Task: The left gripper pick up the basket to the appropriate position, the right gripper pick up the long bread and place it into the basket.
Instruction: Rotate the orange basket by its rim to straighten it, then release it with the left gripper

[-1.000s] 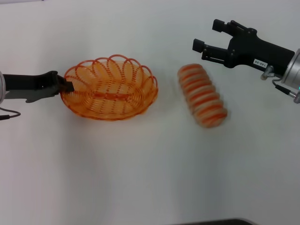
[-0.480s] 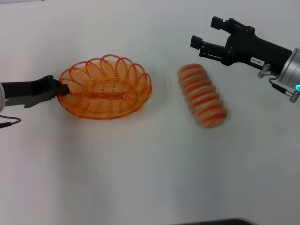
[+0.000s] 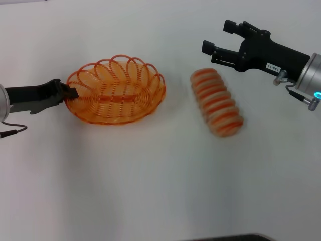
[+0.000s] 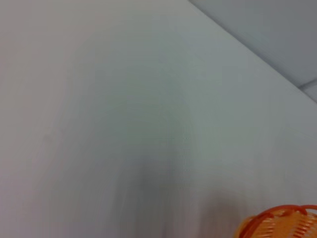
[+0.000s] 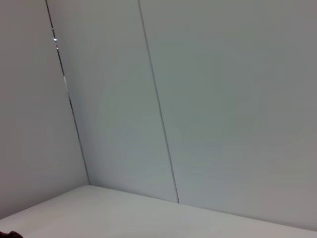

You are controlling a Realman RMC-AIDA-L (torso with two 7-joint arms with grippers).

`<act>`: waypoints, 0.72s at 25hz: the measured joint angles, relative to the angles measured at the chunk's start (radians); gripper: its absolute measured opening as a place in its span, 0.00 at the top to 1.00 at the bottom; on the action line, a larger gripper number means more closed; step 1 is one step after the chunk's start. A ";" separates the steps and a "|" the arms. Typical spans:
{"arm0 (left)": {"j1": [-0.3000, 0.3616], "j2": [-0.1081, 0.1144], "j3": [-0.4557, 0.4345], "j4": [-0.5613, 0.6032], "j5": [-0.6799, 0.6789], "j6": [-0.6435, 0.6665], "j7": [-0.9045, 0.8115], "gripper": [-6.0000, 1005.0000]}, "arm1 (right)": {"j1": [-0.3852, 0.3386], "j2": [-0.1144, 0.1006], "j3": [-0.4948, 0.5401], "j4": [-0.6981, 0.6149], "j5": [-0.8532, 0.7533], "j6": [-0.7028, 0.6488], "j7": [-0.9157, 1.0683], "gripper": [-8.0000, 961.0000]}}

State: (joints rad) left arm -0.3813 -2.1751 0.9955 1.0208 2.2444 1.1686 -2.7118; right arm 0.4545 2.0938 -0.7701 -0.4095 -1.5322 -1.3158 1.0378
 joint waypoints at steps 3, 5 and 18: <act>0.001 0.000 0.000 -0.001 -0.003 -0.002 0.000 0.91 | 0.003 0.000 0.000 0.001 0.000 0.000 -0.011 0.02; 0.001 0.000 0.002 -0.002 -0.003 -0.004 0.001 0.91 | 0.006 0.000 0.000 0.005 0.000 0.000 -0.015 0.02; 0.003 0.000 0.014 0.008 -0.003 0.001 0.004 0.82 | 0.018 -0.002 0.005 0.009 0.000 0.000 -0.026 0.02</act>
State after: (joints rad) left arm -0.3788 -2.1751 1.0096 1.0287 2.2410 1.1700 -2.7075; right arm 0.4728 2.0923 -0.7654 -0.4000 -1.5324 -1.3162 1.0122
